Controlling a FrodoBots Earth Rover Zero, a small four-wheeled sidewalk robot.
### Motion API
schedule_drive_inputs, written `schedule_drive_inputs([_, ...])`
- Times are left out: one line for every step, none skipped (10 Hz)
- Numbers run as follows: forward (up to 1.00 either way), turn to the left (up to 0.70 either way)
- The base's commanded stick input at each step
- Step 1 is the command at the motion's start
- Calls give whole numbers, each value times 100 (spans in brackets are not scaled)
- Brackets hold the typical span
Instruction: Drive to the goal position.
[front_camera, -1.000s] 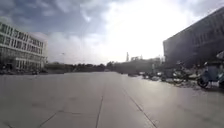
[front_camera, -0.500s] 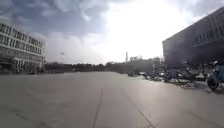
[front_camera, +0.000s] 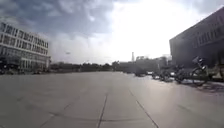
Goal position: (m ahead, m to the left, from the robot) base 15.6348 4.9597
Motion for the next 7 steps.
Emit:
schedule_drive_inputs([85,0])
schedule_drive_inputs([85,0])
schedule_drive_inputs([85,0])
schedule_drive_inputs([85,0])
schedule_drive_inputs([85,0])
schedule_drive_inputs([85,0])
schedule_drive_inputs([85,0])
